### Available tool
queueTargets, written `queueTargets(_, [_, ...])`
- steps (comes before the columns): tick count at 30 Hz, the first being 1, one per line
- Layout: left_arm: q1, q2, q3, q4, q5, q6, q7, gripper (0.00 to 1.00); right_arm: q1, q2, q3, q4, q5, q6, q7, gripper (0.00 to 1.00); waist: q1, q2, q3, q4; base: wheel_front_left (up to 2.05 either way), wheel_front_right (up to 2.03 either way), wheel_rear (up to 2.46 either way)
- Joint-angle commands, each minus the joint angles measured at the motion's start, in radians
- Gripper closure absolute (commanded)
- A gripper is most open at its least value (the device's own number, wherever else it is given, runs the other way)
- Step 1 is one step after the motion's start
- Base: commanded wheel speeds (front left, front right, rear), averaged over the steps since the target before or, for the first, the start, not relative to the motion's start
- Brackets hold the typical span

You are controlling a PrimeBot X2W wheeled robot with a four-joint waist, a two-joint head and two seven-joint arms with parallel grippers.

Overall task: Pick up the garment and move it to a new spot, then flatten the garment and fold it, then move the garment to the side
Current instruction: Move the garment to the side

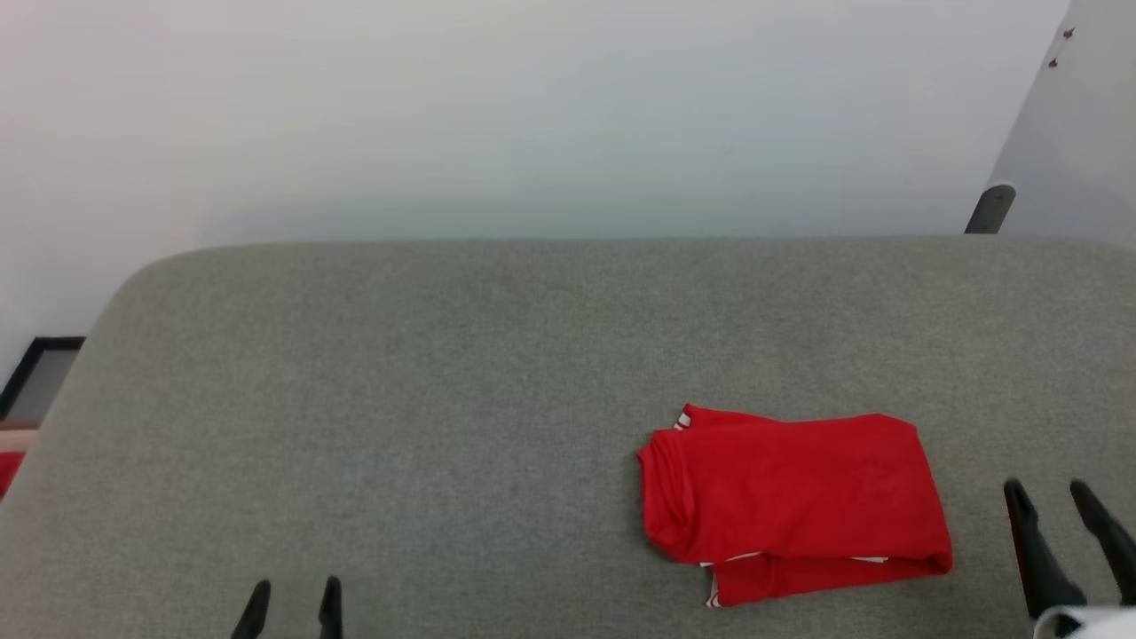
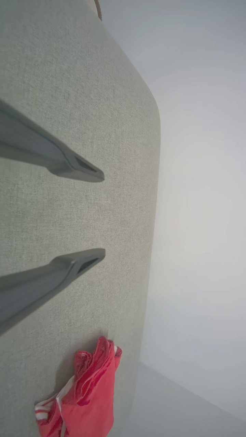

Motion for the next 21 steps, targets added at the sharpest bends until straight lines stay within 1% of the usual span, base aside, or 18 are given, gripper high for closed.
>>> queueTargets(1, [-0.015,-0.003,-0.003,0.002,0.007,0.001,0.000,0.00,-0.027,-0.008,0.003,0.006,0.012,0.000,0.015,0.00,0.0000,0.0000,0.010,0.002,0.00,0.00,0.00])
queueTargets(4, [-0.037,-0.011,-0.013,0.006,0.009,0.001,0.000,0.00,-0.105,-0.041,0.023,0.028,-0.007,0.000,0.100,0.00,0.0000,0.0000,0.032,0.007,0.00,0.00,0.00])
queueTargets(8, [-0.084,-0.015,-0.033,0.018,0.014,0.001,0.000,0.00,-0.238,-0.094,0.056,0.063,-0.018,0.000,0.254,0.00,0.0000,0.0000,0.101,0.017,0.00,0.00,0.00])
queueTargets(14, [-0.178,-0.023,-0.067,0.053,0.021,0.001,0.000,0.00,-0.428,-0.163,0.115,0.172,0.044,0.000,0.632,0.00,0.0000,0.0000,0.211,0.041,0.00,0.00,0.00])
queueTargets(17, [-0.227,-0.028,-0.090,0.070,0.023,0.001,0.000,0.00,-0.494,-0.195,0.150,0.206,0.066,0.000,0.775,0.00,0.0000,0.0000,0.257,0.057,0.00,0.00,0.00])
queueTargets(21, [-0.290,-0.029,-0.113,0.081,0.022,0.001,0.000,0.00,-0.525,-0.222,0.175,0.228,0.122,0.000,0.929,0.00,0.0000,0.0000,0.303,0.082,0.00,0.00,0.00])
